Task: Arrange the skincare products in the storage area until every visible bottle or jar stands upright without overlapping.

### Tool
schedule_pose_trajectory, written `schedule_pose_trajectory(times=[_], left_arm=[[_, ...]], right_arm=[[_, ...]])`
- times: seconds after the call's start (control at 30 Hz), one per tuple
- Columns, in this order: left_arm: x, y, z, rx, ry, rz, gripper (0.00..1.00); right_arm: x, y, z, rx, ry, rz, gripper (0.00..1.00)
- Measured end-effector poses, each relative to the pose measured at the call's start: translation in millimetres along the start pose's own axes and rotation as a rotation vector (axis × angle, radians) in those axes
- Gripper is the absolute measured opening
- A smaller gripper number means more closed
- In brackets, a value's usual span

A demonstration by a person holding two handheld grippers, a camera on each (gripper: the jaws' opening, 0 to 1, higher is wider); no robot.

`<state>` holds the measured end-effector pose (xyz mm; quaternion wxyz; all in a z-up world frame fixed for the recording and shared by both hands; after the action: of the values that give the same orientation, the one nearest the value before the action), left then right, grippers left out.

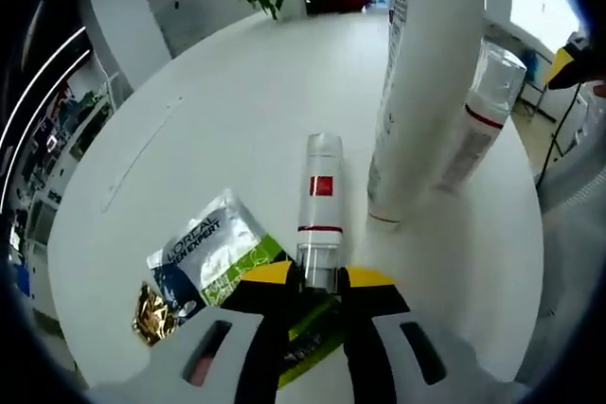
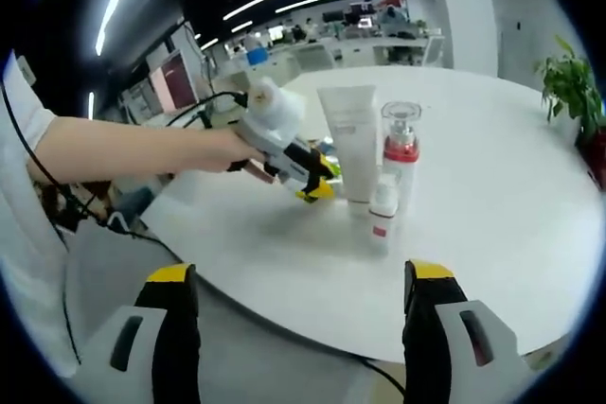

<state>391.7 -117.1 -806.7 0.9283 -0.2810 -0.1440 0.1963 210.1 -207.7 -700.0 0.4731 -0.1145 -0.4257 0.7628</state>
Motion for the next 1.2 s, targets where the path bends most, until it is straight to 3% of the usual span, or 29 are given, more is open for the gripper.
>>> schedule_pose_trajectory(times=[0.37, 0.73, 0.87, 1.07, 1.2], left_arm=[[1.5, -2.9, 10, -0.025, 0.006, 0.062, 0.23], [9.0, 4.5, 42, -0.047, -0.012, 0.167, 0.23], [0.7, 2.2, 58, -0.063, -0.012, 0.194, 0.23], [-7.4, 7.8, 78, -0.053, -0.017, 0.148, 0.23], [-24.9, 12.2, 91, -0.033, 0.046, 0.095, 0.23]], right_arm=[[2, 0.5, 0, 0.004, 0.000, 0.026, 0.89], [4, -0.3, 0, 0.003, -0.004, 0.047, 0.89], [6, -1.8, 0, -0.002, -0.009, 0.070, 0.88], [15, -4.2, 0, -0.010, -0.047, 0.129, 0.85], [24, -3.3, -2, 0.001, -0.095, 0.189, 0.83]])
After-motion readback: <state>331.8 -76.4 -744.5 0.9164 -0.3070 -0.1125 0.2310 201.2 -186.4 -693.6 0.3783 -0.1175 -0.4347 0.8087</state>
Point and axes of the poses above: the point that each gripper's makers call its tool centre point, and the gripper's own axes: z roughly backward along the fingers, x roughly to its left, y roughly out of its underside, the point moved 1 cm from there along z, roughly backward along the fingers
